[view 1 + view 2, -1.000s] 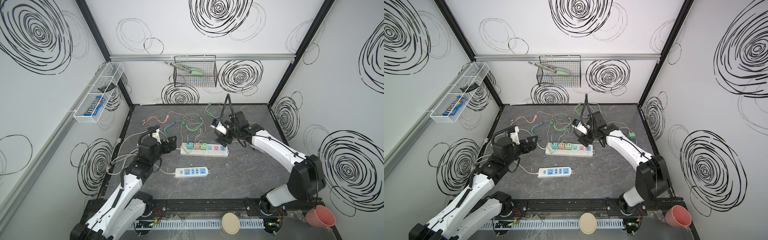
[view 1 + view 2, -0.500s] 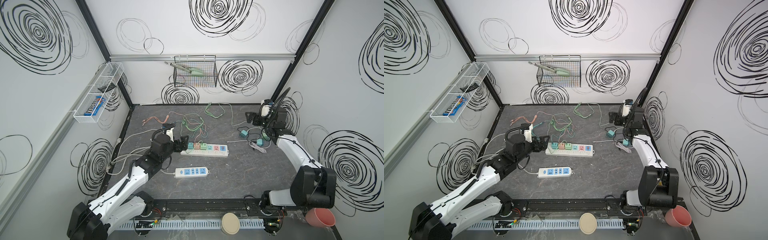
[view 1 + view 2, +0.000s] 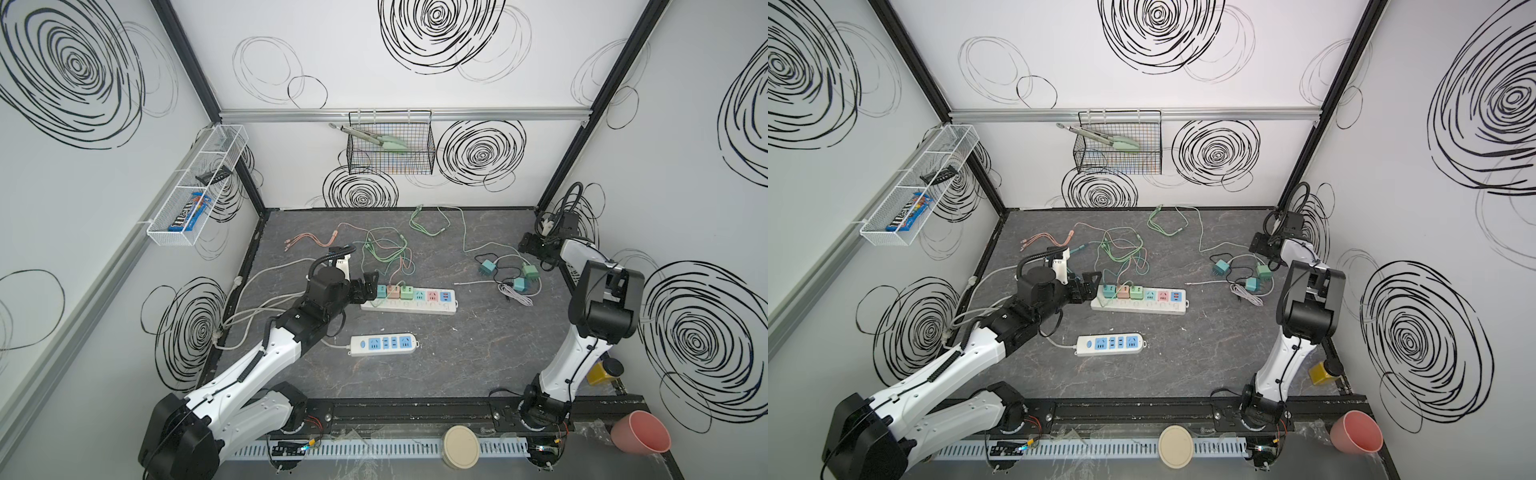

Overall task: Insert the plug
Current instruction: 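Move the right gripper to the small green charger near the far corner, then grasp the small green charger with the right gripper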

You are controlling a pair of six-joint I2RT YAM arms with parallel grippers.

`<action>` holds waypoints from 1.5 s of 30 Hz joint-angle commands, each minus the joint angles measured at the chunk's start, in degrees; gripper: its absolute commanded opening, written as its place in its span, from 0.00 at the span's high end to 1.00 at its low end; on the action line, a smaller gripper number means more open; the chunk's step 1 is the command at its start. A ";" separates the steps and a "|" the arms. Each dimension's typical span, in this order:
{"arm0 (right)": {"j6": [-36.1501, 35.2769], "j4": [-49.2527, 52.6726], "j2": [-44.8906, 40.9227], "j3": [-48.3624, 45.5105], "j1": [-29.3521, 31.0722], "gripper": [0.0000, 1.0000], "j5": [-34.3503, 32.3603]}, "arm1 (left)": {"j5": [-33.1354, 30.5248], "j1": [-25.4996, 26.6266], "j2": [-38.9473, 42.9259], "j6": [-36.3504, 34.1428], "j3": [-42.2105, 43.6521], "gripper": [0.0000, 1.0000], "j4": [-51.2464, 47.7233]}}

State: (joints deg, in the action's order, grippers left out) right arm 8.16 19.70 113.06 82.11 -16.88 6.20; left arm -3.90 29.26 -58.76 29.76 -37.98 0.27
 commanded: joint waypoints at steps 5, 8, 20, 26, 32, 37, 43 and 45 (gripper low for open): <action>-6.31 12.04 5.84 4.67 -0.17 0.15 -6.39 | 0.27 0.02 -1.31 -1.08 -1.15 0.04 3.85; -8.87 13.68 7.05 4.87 -0.17 0.16 -5.81 | 0.05 -0.14 -1.18 -1.62 -0.96 0.04 3.42; -14.16 16.86 10.23 5.31 3.16 0.31 -7.08 | 0.32 -0.42 -1.00 -1.46 -0.35 0.04 3.60; -13.51 17.25 10.34 4.95 2.85 0.42 -7.77 | -0.05 -0.56 -0.40 -1.81 -0.18 0.04 2.88; -11.84 18.43 9.50 4.96 2.47 0.36 -9.97 | 0.24 -0.62 -0.64 -1.84 -0.43 0.04 2.84; -11.51 18.93 7.74 3.49 2.38 0.35 -9.89 | 1.07 -0.68 -1.08 -2.08 -1.00 0.04 2.62; -10.61 19.55 7.28 1.82 2.73 0.34 -10.99 | 1.13 -0.70 -1.01 -3.17 -1.71 0.04 1.11; -10.35 19.88 6.63 1.74 2.73 0.34 -11.44 | 1.01 -0.73 -0.92 -3.31 -1.69 0.04 0.93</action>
State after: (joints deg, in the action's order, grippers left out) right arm -2.52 33.56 120.07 85.93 -14.20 -2.46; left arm -3.03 29.04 -59.90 27.55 -37.98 0.23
